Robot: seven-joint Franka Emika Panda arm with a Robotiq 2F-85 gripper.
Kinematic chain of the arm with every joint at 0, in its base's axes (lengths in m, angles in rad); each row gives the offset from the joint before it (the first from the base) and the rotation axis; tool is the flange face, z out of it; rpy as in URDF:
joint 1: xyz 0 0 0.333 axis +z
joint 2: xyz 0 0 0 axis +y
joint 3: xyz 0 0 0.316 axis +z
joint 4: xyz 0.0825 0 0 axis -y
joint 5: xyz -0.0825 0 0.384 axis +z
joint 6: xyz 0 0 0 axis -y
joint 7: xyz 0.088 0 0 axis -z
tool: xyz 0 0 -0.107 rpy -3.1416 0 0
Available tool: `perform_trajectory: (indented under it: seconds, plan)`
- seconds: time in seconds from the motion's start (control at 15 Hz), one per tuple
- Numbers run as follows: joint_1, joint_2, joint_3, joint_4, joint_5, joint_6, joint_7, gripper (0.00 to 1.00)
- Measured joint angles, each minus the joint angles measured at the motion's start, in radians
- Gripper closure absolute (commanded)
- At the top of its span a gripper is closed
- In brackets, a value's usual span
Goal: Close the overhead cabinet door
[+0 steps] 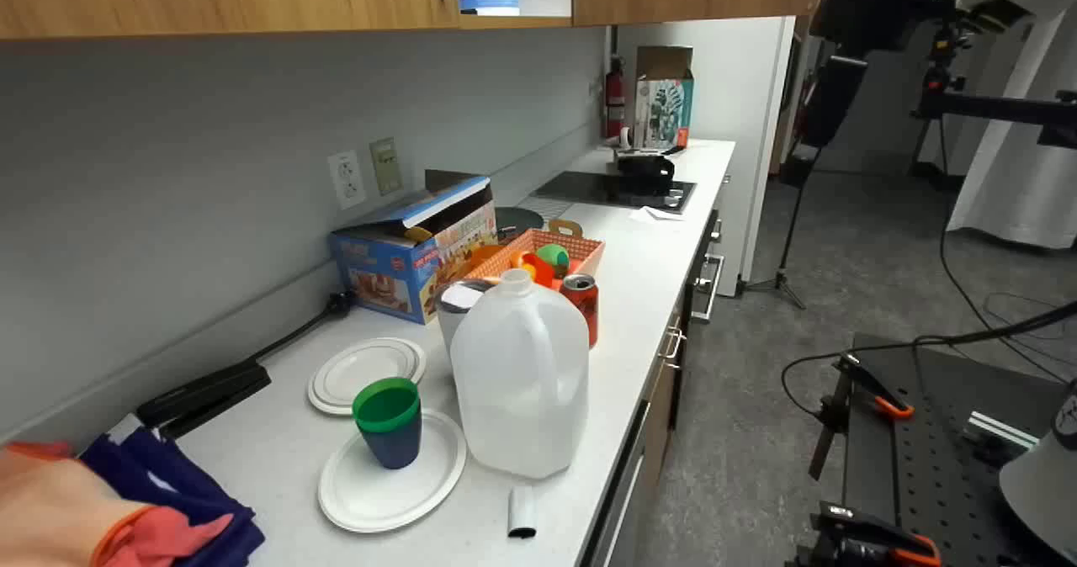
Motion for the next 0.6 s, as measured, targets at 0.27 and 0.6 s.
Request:
perform_trajectory:
  seconds: [0.27,0.6]
  plan:
    - [0.000,0.009,0.000,-0.002,0.000,-0.002,0.000,0.00]
    - [0.000,0.013,0.000,-0.002,0.000,-0.002,0.000,0.00]
